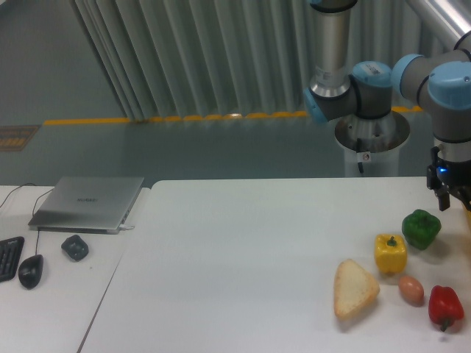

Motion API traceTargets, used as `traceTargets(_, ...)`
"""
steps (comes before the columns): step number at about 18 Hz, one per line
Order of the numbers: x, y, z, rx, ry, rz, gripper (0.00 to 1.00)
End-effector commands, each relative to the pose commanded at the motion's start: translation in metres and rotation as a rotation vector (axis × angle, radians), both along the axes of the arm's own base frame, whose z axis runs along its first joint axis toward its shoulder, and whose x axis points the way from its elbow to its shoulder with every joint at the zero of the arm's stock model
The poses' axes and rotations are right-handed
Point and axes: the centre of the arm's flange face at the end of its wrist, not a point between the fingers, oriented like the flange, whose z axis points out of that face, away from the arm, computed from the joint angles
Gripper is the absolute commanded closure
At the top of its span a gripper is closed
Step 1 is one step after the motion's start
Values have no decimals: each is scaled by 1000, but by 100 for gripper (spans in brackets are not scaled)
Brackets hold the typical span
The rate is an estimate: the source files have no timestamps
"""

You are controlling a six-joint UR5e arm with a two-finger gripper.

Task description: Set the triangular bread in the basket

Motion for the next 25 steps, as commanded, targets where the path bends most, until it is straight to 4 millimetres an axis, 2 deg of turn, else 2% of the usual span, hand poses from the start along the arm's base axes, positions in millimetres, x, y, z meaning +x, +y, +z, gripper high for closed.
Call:
traceTargets(13, 4, -3, -3, 16, -15, 37, 0)
traceTargets(16, 6, -8, -13, 4, -31, 43, 0)
traceTargets(20, 9, -10, -7, 91, -71, 97, 0)
traceTargets(25, 7, -6, 3, 117, -61, 216, 0)
